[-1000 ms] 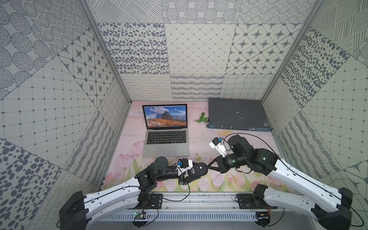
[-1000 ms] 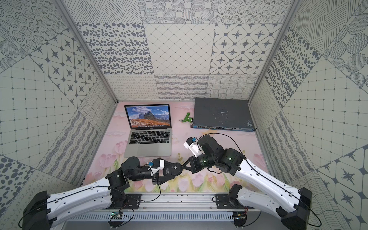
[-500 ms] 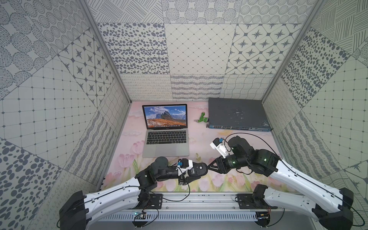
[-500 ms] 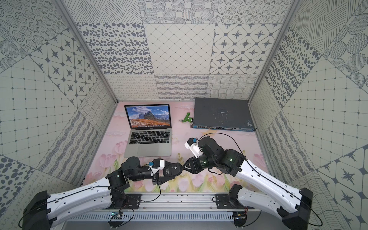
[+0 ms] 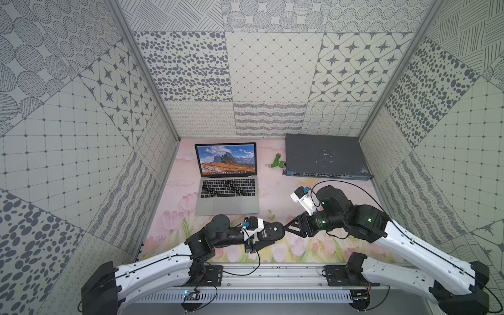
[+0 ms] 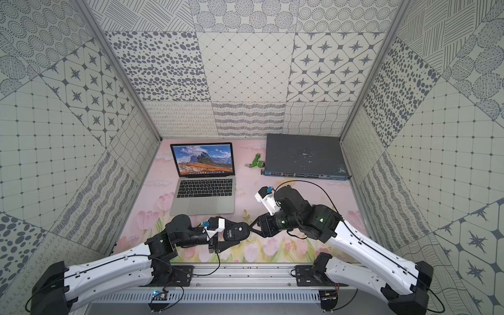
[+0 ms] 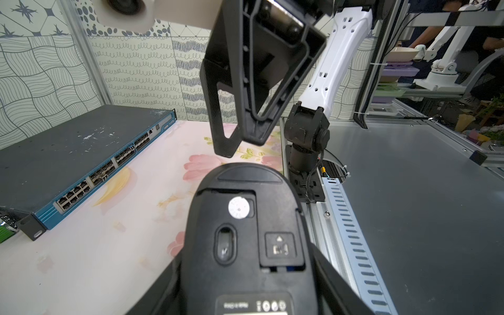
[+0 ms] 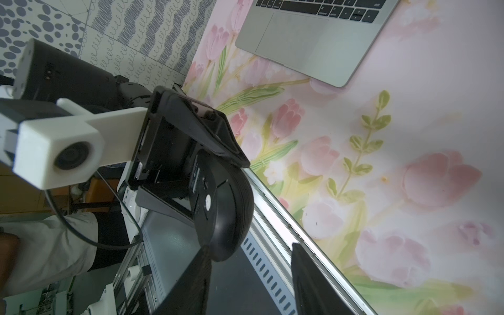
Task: Remove the wireless mouse receiver from the laptop
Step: Close the lid on the mouse.
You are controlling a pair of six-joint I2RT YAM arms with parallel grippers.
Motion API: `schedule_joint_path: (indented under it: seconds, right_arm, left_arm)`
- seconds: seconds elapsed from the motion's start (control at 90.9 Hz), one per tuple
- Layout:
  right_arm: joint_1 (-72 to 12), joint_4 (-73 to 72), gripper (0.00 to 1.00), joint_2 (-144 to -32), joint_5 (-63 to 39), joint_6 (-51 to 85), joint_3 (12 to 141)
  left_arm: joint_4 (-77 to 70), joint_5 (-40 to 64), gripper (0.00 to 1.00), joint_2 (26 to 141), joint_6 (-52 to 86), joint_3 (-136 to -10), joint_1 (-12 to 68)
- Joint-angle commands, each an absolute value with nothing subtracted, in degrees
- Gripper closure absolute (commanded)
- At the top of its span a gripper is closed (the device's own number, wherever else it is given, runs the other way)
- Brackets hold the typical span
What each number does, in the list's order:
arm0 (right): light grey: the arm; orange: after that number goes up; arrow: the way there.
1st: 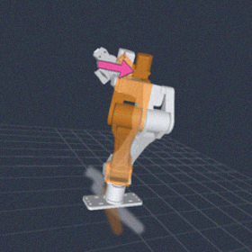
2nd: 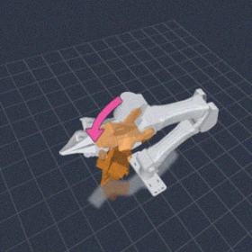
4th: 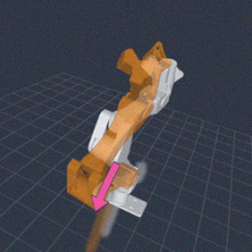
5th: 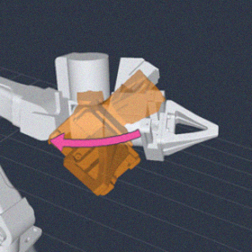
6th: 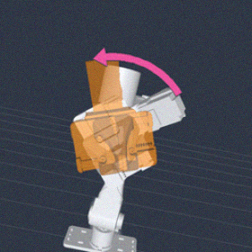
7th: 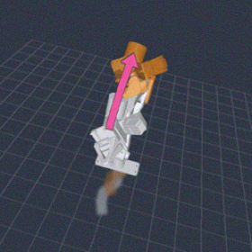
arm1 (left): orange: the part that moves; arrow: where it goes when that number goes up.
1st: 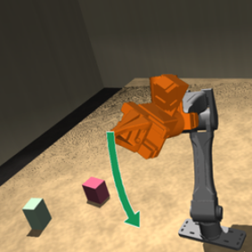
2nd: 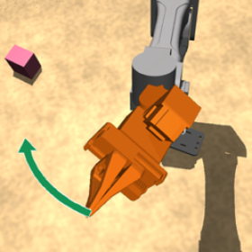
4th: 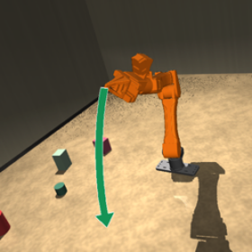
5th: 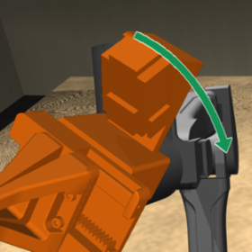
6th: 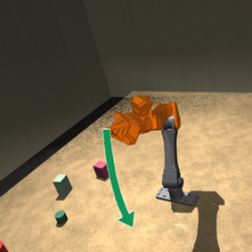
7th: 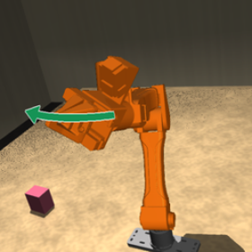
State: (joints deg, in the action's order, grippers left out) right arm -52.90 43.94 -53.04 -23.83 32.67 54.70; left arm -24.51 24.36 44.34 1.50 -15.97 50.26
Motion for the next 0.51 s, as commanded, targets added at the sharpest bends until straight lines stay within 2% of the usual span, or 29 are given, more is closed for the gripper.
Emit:
schedule_joint_path:
  seconds: [0.0, 0.176, 0.495]
  right_arm:
    - [-53.0, 39.9, 0.49, -54.0, -26.9, 33.7, 55.1]
    - [-53.0, 38.5, 0.5, -54.2, -27.6, 33.9, 53.7]
    - [-53.0, 38.4, 0.61, -52.5, -27.2, 34.2, 52.6]
  left_arm:
    - [-29.0, 26.0, 0.49, 44.3, 1.5, -16.3, 50.1]
    - [-29.1, 26.0, 0.49, 44.5, 1.5, -16.1, 50.1]
    - [-29.5, 26.0, 0.49, 44.7, 1.7, -16.1, 50.1]
